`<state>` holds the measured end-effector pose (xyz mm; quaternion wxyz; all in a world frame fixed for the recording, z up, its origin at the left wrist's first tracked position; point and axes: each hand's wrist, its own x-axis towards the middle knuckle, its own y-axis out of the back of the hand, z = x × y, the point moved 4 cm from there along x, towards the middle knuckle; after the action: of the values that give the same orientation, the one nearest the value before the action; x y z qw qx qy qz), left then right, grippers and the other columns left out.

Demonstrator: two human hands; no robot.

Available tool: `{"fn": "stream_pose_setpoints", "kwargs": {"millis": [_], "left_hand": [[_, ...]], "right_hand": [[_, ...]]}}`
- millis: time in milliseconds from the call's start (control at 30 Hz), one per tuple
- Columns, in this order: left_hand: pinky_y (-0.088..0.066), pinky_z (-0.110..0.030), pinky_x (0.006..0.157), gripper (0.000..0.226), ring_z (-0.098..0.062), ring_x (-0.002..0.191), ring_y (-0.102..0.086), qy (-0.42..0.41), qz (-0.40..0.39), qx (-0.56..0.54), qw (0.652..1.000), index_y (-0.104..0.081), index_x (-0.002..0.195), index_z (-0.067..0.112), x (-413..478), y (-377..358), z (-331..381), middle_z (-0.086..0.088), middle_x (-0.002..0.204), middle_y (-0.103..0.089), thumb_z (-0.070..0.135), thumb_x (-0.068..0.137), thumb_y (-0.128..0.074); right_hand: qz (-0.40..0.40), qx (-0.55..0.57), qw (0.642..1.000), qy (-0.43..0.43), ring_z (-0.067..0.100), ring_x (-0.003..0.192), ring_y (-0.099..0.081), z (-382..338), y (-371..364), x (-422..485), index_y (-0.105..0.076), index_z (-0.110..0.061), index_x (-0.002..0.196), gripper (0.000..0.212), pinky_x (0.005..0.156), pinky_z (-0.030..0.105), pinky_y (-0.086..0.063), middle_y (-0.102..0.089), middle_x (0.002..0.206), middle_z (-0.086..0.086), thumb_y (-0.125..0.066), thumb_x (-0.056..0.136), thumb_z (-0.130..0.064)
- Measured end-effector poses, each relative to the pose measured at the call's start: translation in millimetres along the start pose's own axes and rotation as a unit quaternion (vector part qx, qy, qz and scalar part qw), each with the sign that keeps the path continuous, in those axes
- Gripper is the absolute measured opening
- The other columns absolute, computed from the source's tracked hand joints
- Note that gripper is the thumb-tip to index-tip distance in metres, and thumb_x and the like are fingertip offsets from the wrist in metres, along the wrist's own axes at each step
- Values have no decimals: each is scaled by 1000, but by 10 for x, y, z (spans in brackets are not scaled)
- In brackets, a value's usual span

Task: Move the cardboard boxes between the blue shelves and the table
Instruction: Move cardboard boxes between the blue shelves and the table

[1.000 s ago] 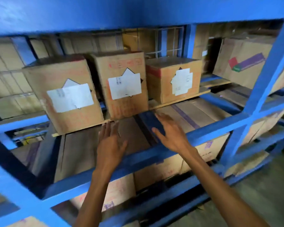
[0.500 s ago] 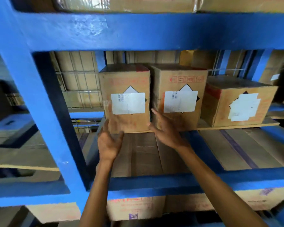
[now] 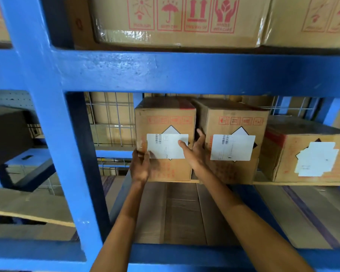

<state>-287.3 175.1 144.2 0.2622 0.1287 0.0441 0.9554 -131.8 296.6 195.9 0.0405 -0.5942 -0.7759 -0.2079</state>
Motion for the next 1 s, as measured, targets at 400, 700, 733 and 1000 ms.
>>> {"fn": "stream_pose_setpoints", "kwargs": {"millis": [400, 700, 733, 1000], "left_hand": [[-55, -51, 98, 35, -29, 112, -67, -27, -1, -30, 999, -53, 134, 15, -431, 152, -157, -7, 120, -70, 23, 101, -62], [-48, -47, 109, 47, -30, 125, -61, -24, 45, -29, 998, -50, 144, 12, -899, 372, -162, -9, 134, -66, 18, 99, -63], [-47, -49, 110, 49, -30, 126, -60, -22, 51, -30, 998, -48, 145, 12, -923, 373, -174, -10, 136, -65, 18, 99, -62], [-43, -48, 114, 77, -34, 135, -53, 162, 139, -120, 970, -38, 151, 12, -1001, 194, -537, -16, 145, -55, 45, 90, -73]], "right_hand": [[-103, -30, 994, 37, 22, 153, -31, -17, 126, -424, -9, -23, 166, 86, 111, 25, -27, -28, 168, -3, -64, 101, -35], [-86, -48, 992, 77, 25, 142, -48, -39, 361, -767, -21, -21, 163, 92, 116, 44, -42, -47, 158, -1, -76, 91, -36], [-83, -53, 992, 83, 25, 142, -47, -79, 386, -759, -22, -20, 162, 94, 116, 43, -42, -48, 157, 0, -78, 90, -37], [-25, -155, 970, 188, 32, 154, -27, -770, 598, -486, -9, -27, 165, 124, 120, 45, -35, -23, 171, 5, -87, 73, -53]]}}
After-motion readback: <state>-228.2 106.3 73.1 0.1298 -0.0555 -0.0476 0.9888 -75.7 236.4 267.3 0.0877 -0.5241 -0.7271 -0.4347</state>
